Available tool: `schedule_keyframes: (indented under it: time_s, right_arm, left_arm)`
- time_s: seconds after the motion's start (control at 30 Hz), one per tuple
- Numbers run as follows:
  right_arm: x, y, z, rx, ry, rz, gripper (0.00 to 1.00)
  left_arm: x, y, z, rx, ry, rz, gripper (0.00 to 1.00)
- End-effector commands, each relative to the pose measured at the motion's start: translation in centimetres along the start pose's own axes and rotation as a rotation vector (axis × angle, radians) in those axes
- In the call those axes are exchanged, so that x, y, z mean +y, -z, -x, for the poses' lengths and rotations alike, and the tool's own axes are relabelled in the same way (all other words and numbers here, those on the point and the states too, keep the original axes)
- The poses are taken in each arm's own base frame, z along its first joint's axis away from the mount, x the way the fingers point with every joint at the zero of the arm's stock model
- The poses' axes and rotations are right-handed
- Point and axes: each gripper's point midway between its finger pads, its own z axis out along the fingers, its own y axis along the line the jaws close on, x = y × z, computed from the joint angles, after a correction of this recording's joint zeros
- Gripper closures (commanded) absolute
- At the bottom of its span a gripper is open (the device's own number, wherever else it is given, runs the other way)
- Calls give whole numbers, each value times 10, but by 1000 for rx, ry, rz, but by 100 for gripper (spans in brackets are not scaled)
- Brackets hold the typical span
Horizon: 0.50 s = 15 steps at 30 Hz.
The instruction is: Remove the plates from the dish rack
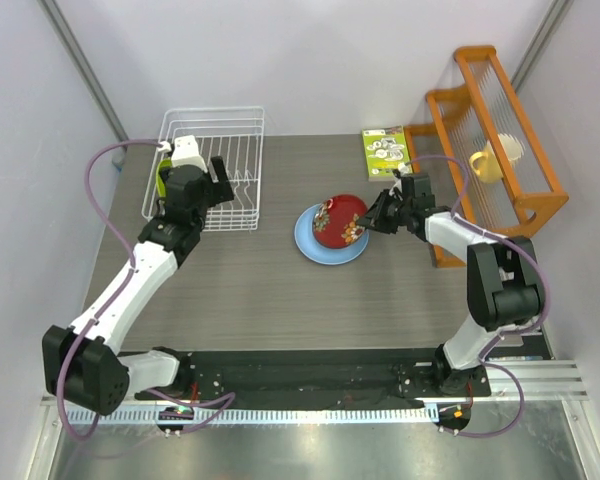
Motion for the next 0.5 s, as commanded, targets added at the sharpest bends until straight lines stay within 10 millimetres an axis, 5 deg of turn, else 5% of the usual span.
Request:
schedule_keyframes:
  time_s: [0.0, 0.27, 0.47]
  right_arm:
    - [34, -9, 22, -47, -1, 182, 99]
    - [33, -31, 12, 33, -36, 231, 94]
    - [28, -32, 6, 73, -21, 200, 50]
  left_arm:
    - [41, -7, -9, 10, -76, 178, 15]
    - [50, -16, -26, 56, -41, 205, 15]
    - [52, -22, -31, 76, -36, 209, 15]
